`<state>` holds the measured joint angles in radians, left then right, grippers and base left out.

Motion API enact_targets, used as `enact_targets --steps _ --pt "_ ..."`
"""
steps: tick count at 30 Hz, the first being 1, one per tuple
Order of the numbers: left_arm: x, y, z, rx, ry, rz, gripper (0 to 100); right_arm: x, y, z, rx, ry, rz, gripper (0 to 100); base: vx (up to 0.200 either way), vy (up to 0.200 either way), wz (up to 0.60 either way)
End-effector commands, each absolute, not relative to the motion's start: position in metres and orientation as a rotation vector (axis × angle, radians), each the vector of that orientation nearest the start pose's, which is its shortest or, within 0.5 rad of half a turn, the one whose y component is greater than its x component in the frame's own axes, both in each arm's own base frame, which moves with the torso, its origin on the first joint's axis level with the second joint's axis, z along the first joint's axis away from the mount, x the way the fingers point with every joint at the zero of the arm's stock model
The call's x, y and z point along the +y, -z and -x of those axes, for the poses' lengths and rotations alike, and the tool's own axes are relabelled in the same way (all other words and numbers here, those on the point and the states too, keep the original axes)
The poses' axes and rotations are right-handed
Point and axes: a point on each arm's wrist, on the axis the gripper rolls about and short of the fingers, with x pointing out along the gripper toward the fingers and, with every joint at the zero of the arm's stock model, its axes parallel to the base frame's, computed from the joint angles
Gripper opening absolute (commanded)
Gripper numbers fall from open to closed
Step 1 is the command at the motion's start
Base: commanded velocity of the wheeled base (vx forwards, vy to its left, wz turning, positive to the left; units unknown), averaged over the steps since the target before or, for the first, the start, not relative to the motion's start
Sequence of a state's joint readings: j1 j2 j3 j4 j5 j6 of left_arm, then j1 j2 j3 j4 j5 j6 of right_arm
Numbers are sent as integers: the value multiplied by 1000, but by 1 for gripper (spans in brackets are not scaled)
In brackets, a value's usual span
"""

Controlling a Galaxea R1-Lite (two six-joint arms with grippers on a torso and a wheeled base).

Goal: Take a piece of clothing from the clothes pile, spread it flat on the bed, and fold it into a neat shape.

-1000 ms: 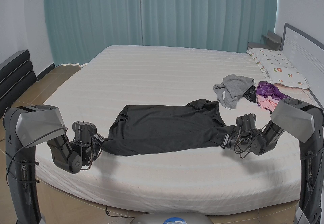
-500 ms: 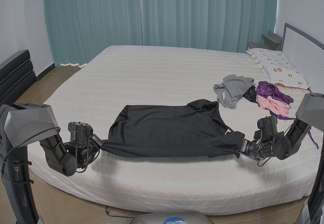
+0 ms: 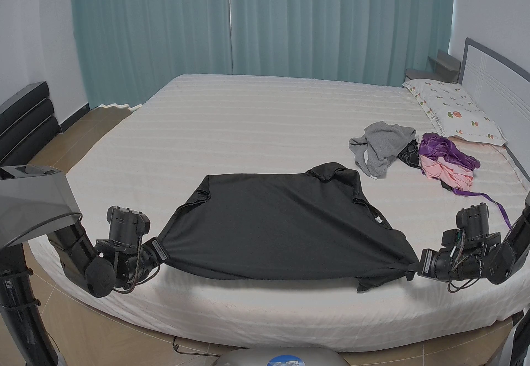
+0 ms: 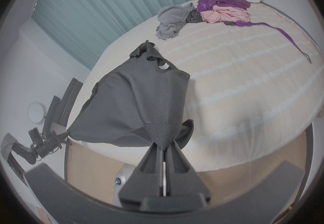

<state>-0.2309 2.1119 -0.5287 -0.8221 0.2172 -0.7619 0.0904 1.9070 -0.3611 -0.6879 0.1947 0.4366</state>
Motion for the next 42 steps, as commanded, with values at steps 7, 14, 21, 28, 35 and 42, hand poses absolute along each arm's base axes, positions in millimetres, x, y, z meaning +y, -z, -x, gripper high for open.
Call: enact_targets --steps 7,14,21,28,35,42 --pt "-70 -16 -285 732 -240 510 0 20 -37 -239 887 -76 -431 0 0 0 0" --pt "-74 2 -300 742 -263 551 0 25 -13 -280 912 -74 -424 0 0 0 0" --pt "-77 13 -312 732 -284 606 0 31 11 -328 897 -75 -415 0 0 0 0" --pt "-78 23 -317 717 -291 632 0 37 27 -354 864 -48 -390 100 0 0 0" --pt "-78 22 -318 713 -291 634 0 30 2 -339 833 -51 -403 100 0 0 0" --pt "-78 22 -318 713 -290 636 0 18 -1 -297 881 -110 -383 100 0 0 0"
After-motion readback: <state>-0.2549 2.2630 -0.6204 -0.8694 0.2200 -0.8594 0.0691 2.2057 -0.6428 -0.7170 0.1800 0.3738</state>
